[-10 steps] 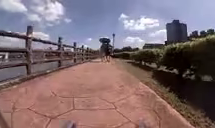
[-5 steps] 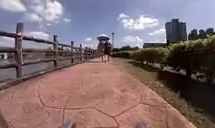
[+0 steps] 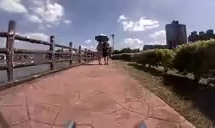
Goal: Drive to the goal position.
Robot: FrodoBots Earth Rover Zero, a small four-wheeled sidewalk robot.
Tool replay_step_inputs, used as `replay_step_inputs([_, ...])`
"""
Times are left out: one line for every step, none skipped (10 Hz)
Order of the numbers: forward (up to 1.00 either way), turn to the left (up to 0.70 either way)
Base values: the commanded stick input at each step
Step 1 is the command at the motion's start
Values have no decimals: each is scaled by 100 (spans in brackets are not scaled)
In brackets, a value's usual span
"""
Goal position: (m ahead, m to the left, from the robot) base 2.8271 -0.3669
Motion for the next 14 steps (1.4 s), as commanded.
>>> replay_step_inputs([70,0])
replay_step_inputs([70,0])
replay_step_inputs([70,0])
replay_step_inputs([70,0])
replay_step_inputs([70,0])
replay_step_inputs([70,0])
replay_step_inputs([70,0])
replay_step_inputs([70,0])
replay_step_inputs([70,0])
replay_step_inputs([70,0])
replay_step_inputs([70,0])
replay_step_inputs([70,0])
replay_step_inputs([70,0])
replay_step_inputs([70,0])
